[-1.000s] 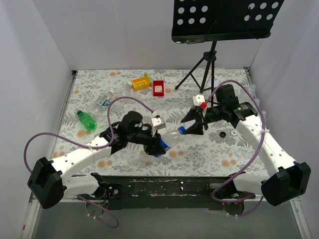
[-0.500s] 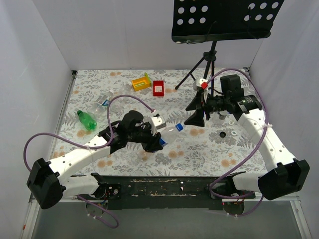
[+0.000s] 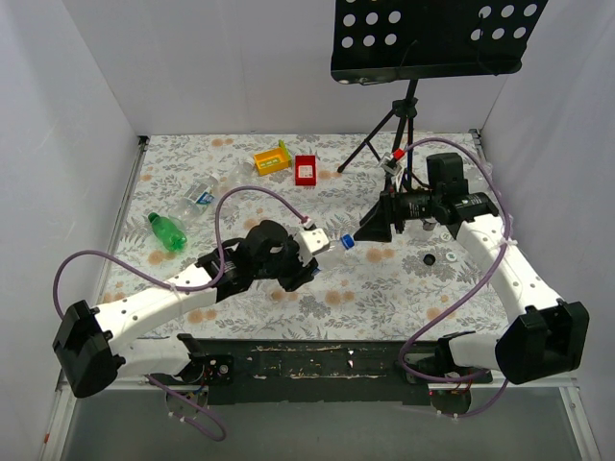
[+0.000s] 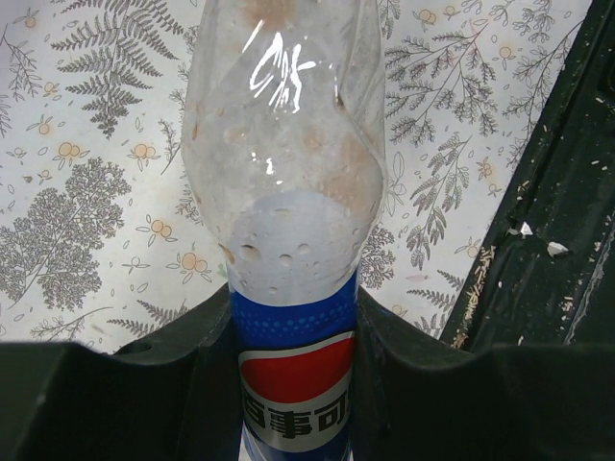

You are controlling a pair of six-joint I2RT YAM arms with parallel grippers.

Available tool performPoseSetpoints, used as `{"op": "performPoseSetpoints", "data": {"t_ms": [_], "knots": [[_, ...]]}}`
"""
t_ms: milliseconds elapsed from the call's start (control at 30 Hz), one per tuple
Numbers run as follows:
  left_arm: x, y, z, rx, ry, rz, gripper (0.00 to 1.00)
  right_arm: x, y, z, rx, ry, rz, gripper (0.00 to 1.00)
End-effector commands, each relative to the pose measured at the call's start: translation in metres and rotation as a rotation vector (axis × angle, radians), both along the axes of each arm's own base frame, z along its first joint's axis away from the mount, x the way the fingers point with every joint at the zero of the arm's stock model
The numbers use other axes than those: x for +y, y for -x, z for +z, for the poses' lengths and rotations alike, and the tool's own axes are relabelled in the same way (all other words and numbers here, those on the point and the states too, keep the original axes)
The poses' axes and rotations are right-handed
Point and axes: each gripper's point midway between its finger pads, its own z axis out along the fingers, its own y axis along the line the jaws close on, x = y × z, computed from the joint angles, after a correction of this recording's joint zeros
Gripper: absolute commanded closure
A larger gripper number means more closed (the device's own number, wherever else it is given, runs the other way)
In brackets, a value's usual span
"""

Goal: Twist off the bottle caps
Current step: Unscrew the bottle cap from the plastic bottle.

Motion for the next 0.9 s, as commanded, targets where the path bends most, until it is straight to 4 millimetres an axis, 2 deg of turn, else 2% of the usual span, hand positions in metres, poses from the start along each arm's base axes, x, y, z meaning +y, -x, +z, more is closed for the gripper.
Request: {"op": "performPoseSetpoints", "data": {"t_ms": [0, 167, 333, 433, 600, 733, 867], "knots": [[-0.013, -0.014, 0.024, -0.093, 0.026, 0.02, 0.95, 0.006, -0.005, 0.003, 0.079, -0.044, -0.02, 0.2], [-0.021, -0.011, 0.023, -0.093, 0.025, 0.01, 0.95, 0.009, -0.005, -0.017, 0.125, -0.003, -0.032, 0.21], [-0.022, -0.014, 0.022, -0.097, 0.022, 0.024, 0.95, 0.012, 0.005, -0.022, 0.133, 0.015, -0.007, 0.25], [-0.022, -0.016, 0.022, -0.1, 0.021, 0.031, 0.95, 0.014, 0.007, -0.025, 0.149, 0.021, 0.005, 0.3], [-0.022, -0.016, 0.022, -0.1, 0.021, 0.034, 0.95, 0.016, 0.01, -0.021, 0.15, 0.009, 0.033, 0.49], [-0.021, -0.014, 0.022, -0.096, 0.025, 0.033, 0.95, 0.018, 0.015, -0.013, 0.14, -0.019, 0.07, 0.73], [-0.022, -0.002, 0.024, -0.082, 0.076, -0.015, 0.95, 0.018, 0.024, -0.001, 0.004, -0.068, 0.178, 0.88]]}}
